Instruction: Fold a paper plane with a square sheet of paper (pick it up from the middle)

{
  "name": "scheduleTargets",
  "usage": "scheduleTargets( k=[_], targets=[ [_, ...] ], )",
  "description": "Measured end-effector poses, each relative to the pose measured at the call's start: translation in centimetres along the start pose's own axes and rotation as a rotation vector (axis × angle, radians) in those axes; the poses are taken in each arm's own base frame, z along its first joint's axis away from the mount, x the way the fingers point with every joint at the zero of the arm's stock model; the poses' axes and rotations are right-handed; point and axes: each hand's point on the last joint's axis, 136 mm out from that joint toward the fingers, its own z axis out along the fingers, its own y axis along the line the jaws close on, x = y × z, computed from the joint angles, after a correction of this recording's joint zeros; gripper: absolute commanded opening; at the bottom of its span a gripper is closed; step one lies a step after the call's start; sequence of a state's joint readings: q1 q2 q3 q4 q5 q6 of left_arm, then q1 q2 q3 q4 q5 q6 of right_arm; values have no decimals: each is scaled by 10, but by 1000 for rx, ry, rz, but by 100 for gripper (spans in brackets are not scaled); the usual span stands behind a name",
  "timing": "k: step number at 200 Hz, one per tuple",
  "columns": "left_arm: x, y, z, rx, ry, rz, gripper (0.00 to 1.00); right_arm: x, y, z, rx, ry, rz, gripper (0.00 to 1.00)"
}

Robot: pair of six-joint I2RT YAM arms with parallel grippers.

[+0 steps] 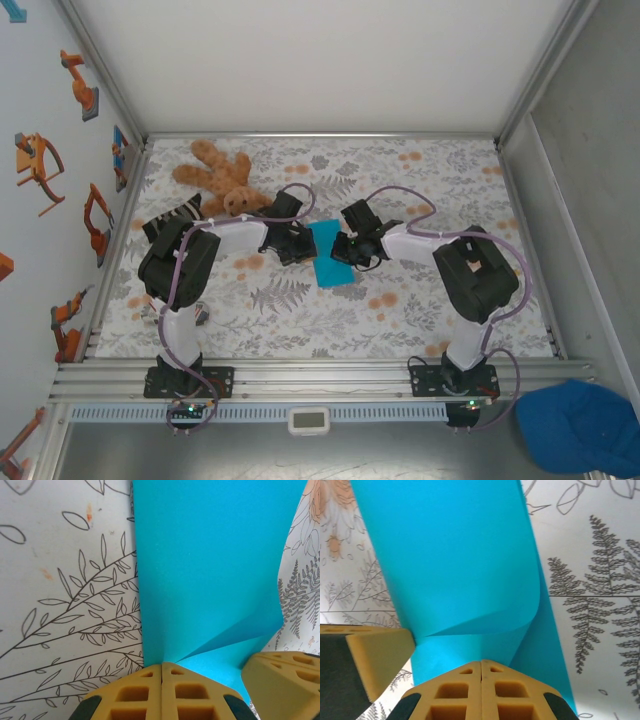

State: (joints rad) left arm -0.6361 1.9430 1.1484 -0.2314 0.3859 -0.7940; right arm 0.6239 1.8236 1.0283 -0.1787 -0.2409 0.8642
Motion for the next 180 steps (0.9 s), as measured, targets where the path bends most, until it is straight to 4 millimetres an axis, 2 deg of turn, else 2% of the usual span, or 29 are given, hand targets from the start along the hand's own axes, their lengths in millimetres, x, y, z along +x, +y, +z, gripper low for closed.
scheduleTargets(
  k=[32, 69, 90, 113, 133, 149, 180],
  targets=[
    [0, 0, 0, -1, 0, 2, 1, -2, -5, 3, 9, 2, 10, 0],
    [-1, -2, -2, -3, 2, 4, 9, -2, -7, 4, 13, 3, 25, 0],
    [-7, -12, -8, 16, -17, 17, 15, -2, -10, 5, 12, 1, 40, 0],
    [-13, -29, -26, 61, -59, 38, 18, -3, -10, 5, 7, -1, 52, 0],
    [-14, -48, -47, 120, -101, 59, 18, -3, -10, 6, 5, -4, 59, 0],
    [-7, -58, -57, 160, -113, 67, 14, -3, -10, 6, 5, -4, 64, 0],
    [22, -61, -50, 171, -57, 68, 3, -3, -10, 6, 5, -4, 73, 0]
  ],
)
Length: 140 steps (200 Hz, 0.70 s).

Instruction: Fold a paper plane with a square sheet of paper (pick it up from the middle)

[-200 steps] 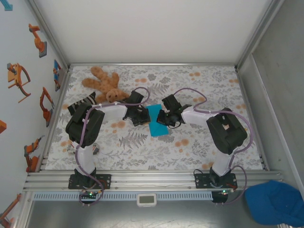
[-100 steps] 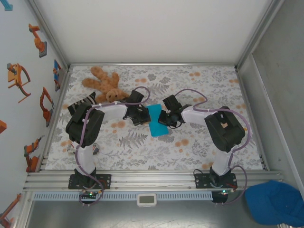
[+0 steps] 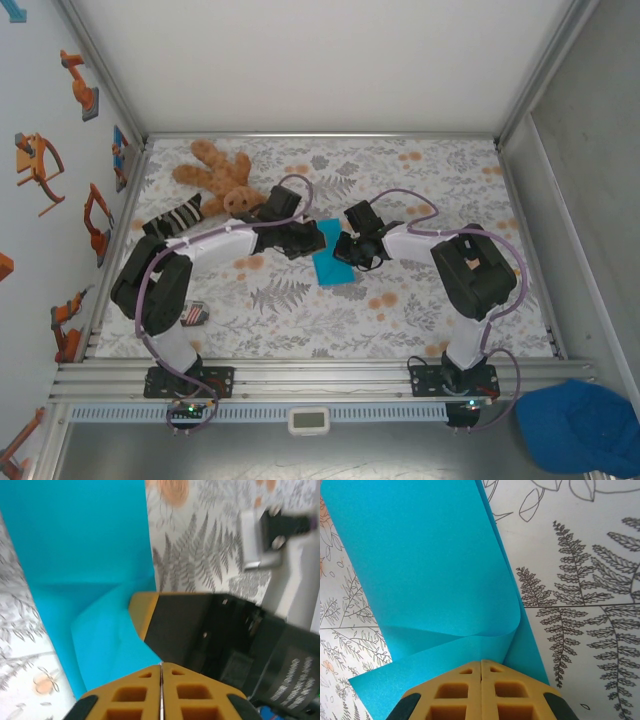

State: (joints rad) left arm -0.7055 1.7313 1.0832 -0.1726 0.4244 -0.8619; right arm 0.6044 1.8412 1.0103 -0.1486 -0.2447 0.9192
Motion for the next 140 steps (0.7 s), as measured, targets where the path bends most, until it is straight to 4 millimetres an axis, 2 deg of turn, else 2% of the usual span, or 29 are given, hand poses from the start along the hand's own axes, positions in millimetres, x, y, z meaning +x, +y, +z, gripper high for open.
scheduleTargets(
  k=[11, 36, 107, 140],
  targets=[
    [11, 2, 4, -6, 25, 0, 0, 0, 0, 0, 0, 0, 1, 0],
    [27, 5, 13, -13, 73, -7, 0, 0, 0, 0, -1, 0, 2, 0],
    [44, 28, 43, -62, 156, -40, 0, 0, 0, 0, -3, 2, 3, 0],
    [47, 34, 47, -83, 169, -48, 0, 0, 0, 0, -4, 3, 4, 0]
  ],
)
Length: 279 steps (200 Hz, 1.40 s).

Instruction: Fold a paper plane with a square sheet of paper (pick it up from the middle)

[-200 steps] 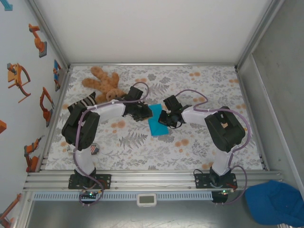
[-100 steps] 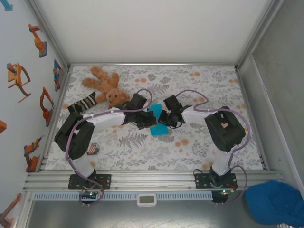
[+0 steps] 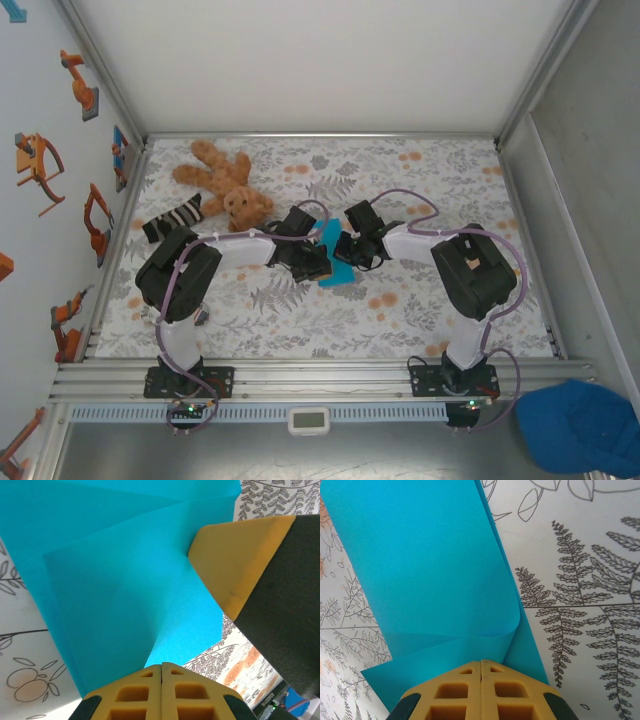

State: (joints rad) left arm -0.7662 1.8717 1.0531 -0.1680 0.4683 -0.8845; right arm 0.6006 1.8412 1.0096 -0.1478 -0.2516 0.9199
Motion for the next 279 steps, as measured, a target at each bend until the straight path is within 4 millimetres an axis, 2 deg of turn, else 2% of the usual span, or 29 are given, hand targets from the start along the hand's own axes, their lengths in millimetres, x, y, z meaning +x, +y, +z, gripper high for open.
scheduleTargets(
  k=[79, 220, 241, 279],
  targets=[
    [3, 14, -1, -68, 5, 44, 0, -1, 0, 0, -2, -1, 2, 0],
    [4, 18, 2, -76, 13, 58, 0, -1, 1, -1, -15, 5, -16, 0],
    [4, 18, 3, -74, 13, 59, 0, -4, 7, -10, -38, -8, -60, 0],
    [3, 17, 3, -67, 11, 61, 0, -12, 39, -42, -157, -61, -139, 0]
  ],
)
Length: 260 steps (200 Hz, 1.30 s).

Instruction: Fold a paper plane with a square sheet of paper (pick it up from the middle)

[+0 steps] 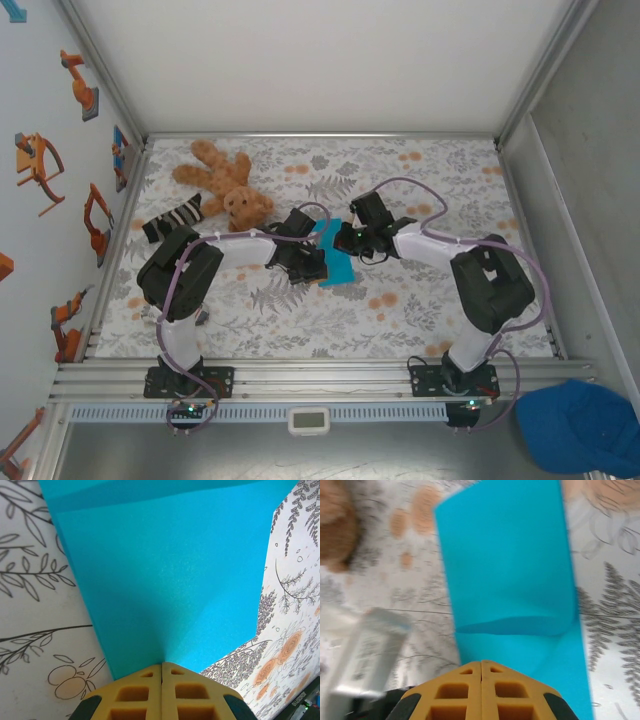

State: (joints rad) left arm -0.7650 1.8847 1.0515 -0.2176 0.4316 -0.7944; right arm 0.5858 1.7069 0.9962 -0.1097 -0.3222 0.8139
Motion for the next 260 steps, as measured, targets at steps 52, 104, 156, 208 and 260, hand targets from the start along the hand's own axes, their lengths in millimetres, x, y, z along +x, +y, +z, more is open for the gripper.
scheduleTargets(
  k=[52, 104, 156, 208, 260],
  targets=[
    [0, -1, 2, 19, -5, 7, 0, 32, -14, 15, -37, 87, 34, 0],
    [-1, -1, 2, 38, -11, 12, 0, 44, -14, 30, -50, 131, 50, 0],
    [0, -1, 1, 53, -22, 18, 0, 47, -25, 39, -18, 148, 68, 0],
    [2, -5, -13, 69, -55, 33, 1, 46, -26, 39, 2, 141, 66, 0],
    [-3, -6, -8, 70, -64, 29, 0, 44, -26, 39, 7, 138, 66, 0]
  ],
)
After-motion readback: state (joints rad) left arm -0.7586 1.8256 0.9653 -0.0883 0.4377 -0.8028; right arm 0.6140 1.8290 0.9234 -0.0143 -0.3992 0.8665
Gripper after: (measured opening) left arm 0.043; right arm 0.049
